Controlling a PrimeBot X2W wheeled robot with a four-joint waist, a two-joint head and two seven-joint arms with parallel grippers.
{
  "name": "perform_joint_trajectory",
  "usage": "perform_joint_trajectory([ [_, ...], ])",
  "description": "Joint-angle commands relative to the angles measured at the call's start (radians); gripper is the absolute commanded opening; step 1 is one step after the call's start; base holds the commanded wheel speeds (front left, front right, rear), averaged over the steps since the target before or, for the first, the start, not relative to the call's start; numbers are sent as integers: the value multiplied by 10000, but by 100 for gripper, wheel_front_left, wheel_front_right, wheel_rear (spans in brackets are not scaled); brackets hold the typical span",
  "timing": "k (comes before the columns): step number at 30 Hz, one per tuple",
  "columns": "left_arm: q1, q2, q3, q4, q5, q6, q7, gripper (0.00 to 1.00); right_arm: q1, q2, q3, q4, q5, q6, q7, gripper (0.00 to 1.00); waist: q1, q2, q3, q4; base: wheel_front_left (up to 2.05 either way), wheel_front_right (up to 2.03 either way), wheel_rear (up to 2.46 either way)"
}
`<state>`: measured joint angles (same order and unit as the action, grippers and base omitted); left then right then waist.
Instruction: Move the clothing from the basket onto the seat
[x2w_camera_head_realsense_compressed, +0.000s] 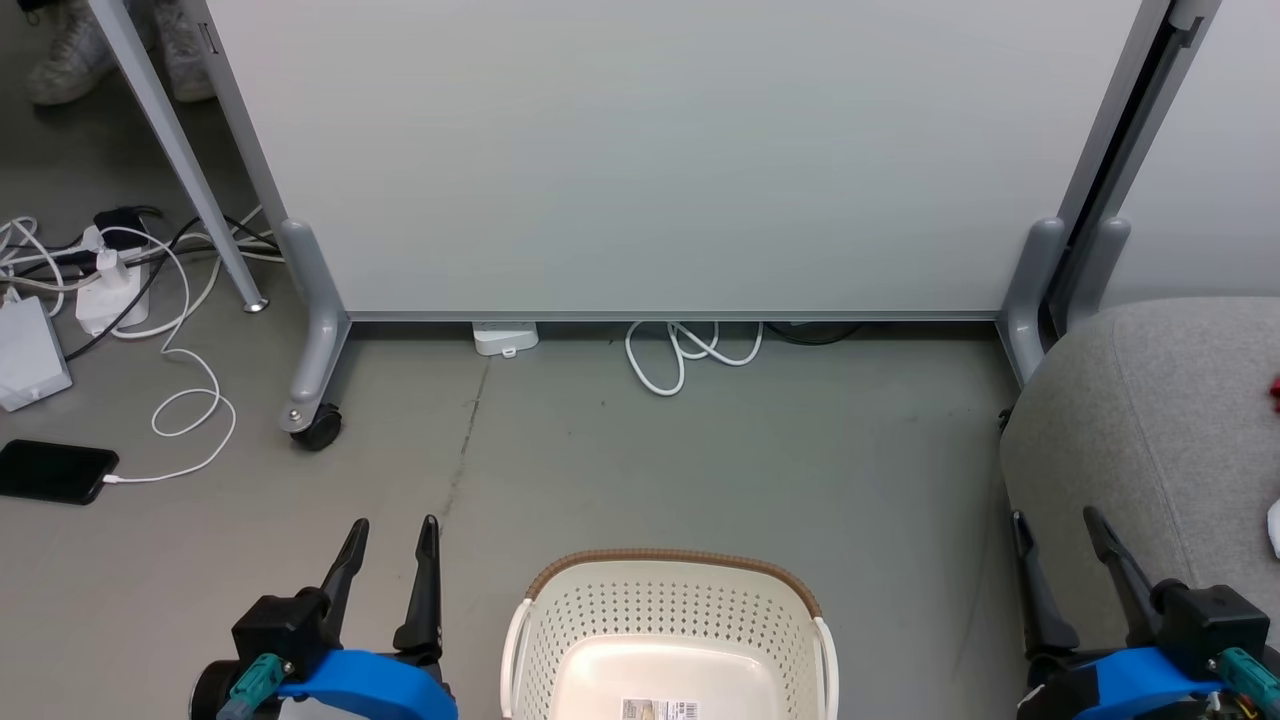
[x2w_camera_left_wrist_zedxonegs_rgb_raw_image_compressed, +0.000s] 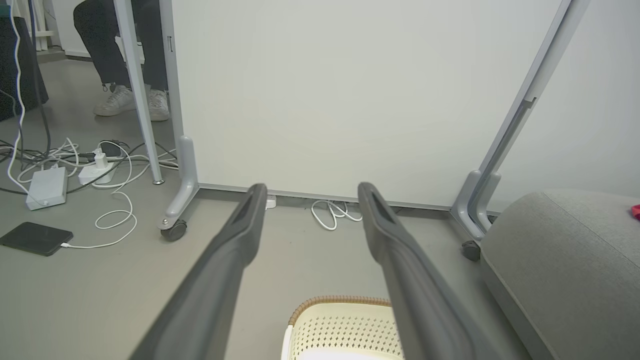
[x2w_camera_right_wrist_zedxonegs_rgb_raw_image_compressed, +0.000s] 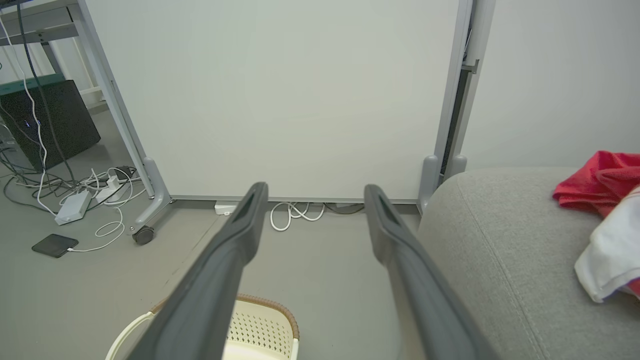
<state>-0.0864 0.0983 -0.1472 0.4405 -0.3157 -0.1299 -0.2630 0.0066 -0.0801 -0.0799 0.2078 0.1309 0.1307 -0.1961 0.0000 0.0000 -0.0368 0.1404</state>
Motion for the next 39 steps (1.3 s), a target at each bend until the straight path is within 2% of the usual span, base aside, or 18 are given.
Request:
perform_joint_trajectory([
  [1,22,61,-53,-35,35,-15,-25,100,69,56,3,-18,-61,1,-3,100,0,0,21,12,0,0,0],
  [3,29,62,-73,-34,14,-15,-25,100,56,64,9,-12,-32,1,-9,100,0,0,41,15,0,0,0],
  [4,19,14,-34,-4,-9,0,3,0,-3,48,15,9,7,0,0,0,0,0,43,13,0,0,0],
  [10,473,-93,10,423,-189,0,119,0,30,138,4,549,206,0,92,0,2,0,50,0,0,0,0],
  [22,321,-155,450,13,-2240,30,718,0,-208,163,-70,531,2559,0,593,0,1,0,79,-136,0,0,0],
  [39,182,-223,928,-516,-4591,101,1383,0,-452,191,-112,479,5251,0,1122,0,1,0,119,-317,0,0,0],
])
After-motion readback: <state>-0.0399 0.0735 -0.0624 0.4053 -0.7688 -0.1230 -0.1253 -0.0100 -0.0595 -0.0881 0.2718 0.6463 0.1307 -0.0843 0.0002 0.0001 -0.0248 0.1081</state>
